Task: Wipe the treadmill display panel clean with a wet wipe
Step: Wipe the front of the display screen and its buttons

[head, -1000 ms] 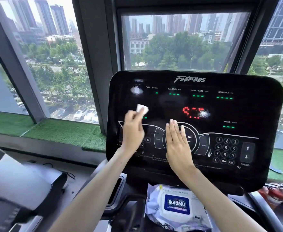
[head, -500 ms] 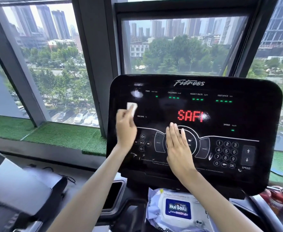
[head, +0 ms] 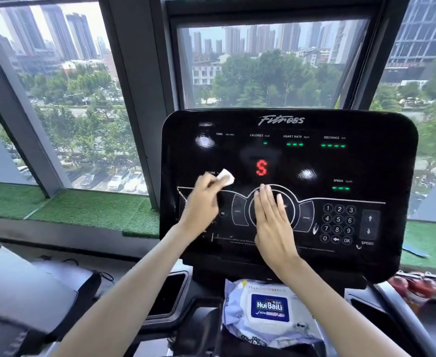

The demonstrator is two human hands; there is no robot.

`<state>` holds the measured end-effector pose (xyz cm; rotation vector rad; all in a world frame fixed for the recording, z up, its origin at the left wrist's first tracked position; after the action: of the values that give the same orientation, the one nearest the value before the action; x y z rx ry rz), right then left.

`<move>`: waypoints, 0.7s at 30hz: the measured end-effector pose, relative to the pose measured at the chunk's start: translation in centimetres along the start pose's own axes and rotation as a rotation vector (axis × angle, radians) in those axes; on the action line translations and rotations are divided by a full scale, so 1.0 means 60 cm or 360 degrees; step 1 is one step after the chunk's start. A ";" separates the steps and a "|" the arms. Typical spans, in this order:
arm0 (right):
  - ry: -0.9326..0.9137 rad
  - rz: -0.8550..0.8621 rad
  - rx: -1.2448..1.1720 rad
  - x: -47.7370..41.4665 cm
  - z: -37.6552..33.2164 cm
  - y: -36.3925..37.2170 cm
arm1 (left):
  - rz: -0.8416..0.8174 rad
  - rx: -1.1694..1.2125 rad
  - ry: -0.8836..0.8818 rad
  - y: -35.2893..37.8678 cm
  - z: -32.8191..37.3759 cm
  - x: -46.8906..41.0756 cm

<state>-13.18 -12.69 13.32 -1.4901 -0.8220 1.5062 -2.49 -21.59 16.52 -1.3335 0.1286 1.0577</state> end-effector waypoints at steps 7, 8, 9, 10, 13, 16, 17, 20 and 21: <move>-0.0081 -0.0032 -0.0081 0.069 -0.022 0.039 | -0.0050 0.0017 0.0075 0.053 0.074 0.000; -0.0127 -0.0047 -0.0066 0.076 -0.031 0.047 | -0.0238 -0.0066 0.0260 0.079 0.095 0.014; -0.0172 -0.0067 -0.0049 0.083 -0.041 0.055 | -0.0369 -0.0119 0.0378 0.091 0.098 0.025; -0.0207 -0.0086 -0.0035 0.090 -0.050 0.063 | -0.0406 -0.0140 0.0409 0.086 0.087 0.026; -0.0255 -0.0103 -0.0015 0.102 -0.068 0.079 | -0.0035 -0.0062 0.0000 0.005 0.005 0.001; -0.0253 -0.0120 -0.0051 0.107 -0.078 0.093 | 0.0251 0.0097 -0.0377 -0.032 -0.032 0.002; -0.0251 -0.0123 -0.0057 0.109 -0.081 0.097 | 0.0119 0.0029 -0.0252 -0.011 -0.004 0.000; -0.0259 -0.0125 -0.0067 0.116 -0.088 0.104 | -0.0492 -0.0175 0.0270 0.073 0.066 0.039; -0.0261 -0.0133 -0.0059 0.118 -0.089 0.107 | -0.0549 -0.0168 0.0275 0.069 0.055 0.043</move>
<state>-8.20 -9.65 4.07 -1.3547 -1.0014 1.5730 -5.43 -17.99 12.93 -1.4793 -0.0299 0.6658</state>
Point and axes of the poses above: each hand's wrist, its own x-axis away from the middle knuckle, its own y-axis out of the palm, z = x × y, the point moved 10 cm from there along -x, towards the middle knuckle, and after that the axes turned 10 degrees about -z, right-handed, at the moved point
